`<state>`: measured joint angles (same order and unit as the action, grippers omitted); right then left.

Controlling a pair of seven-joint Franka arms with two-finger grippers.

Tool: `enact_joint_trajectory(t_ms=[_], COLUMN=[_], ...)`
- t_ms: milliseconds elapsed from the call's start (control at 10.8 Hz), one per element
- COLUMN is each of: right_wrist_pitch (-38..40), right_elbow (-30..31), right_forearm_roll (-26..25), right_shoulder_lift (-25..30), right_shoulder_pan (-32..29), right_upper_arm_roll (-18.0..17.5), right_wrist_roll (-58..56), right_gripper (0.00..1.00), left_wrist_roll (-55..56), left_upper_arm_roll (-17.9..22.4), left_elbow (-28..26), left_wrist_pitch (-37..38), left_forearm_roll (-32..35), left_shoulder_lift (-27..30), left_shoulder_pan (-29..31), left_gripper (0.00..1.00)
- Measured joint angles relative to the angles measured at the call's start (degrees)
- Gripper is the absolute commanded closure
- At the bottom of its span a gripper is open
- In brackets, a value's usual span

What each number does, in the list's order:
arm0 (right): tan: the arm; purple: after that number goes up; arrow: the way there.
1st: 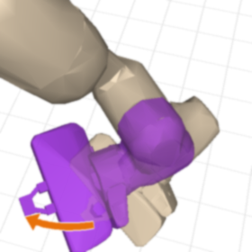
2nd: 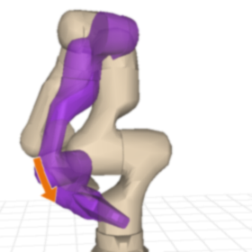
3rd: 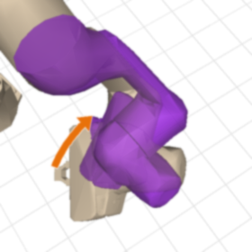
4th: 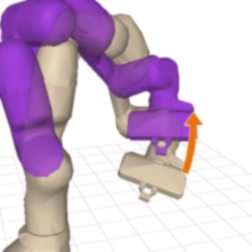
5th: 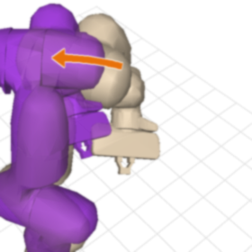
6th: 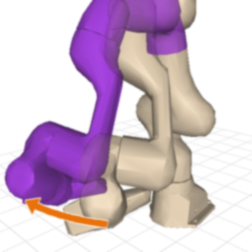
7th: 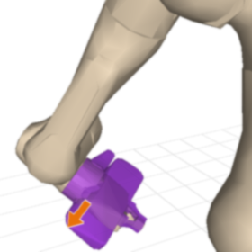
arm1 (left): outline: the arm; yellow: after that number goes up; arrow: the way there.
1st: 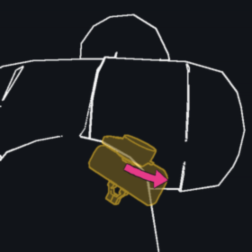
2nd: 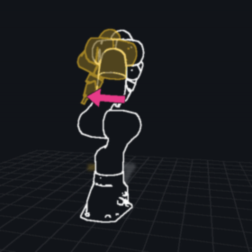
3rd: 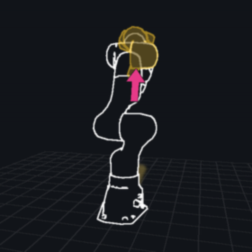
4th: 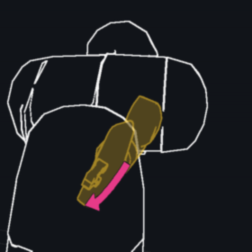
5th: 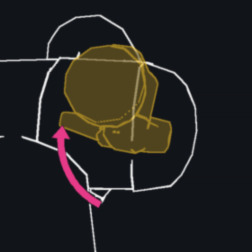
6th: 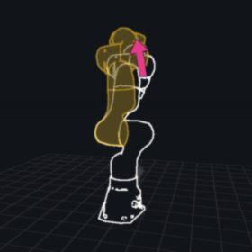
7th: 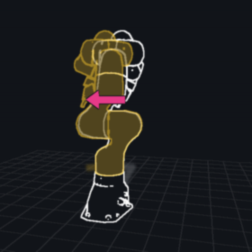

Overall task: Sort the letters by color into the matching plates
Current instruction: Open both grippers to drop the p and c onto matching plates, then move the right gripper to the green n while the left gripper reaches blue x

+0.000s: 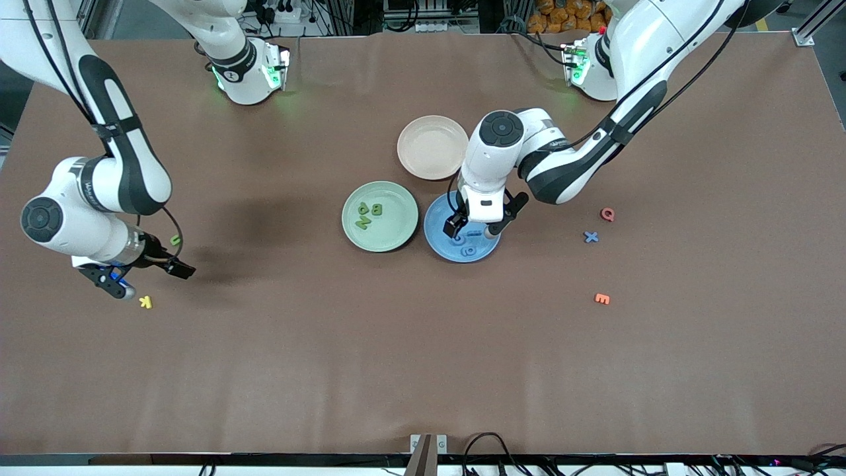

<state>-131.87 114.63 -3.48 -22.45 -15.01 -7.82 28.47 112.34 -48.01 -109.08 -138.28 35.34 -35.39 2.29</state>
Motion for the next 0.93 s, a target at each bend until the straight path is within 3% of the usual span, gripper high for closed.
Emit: enact_joint_trajectory(t_ms=[463, 925], right_wrist_pitch=[0.34, 0.2], right_elbow=[0.16, 0.27], right_forearm_roll=[0.16, 0.22], right_shoulder_lift=[-0.7, -1.91], right_shoulder_pan=[-0.13, -0.11], right_upper_arm_roll=[3.91, 5.12], right_wrist_roll=[4.13, 11.9], right_gripper=[0.0, 0.0], left_wrist_roll=[-2.4, -23.26], left_upper_arm_roll=[0.58, 1.09], left_elbow=[1.43, 0.83], left_wrist_pitch=[2.05, 5.05], left_forearm_roll=[0.02, 0.03], left_shoulder_lift=[0.11, 0.09], left_shoulder_pan=[1.23, 6.43], left_gripper=[0.0, 0.0])
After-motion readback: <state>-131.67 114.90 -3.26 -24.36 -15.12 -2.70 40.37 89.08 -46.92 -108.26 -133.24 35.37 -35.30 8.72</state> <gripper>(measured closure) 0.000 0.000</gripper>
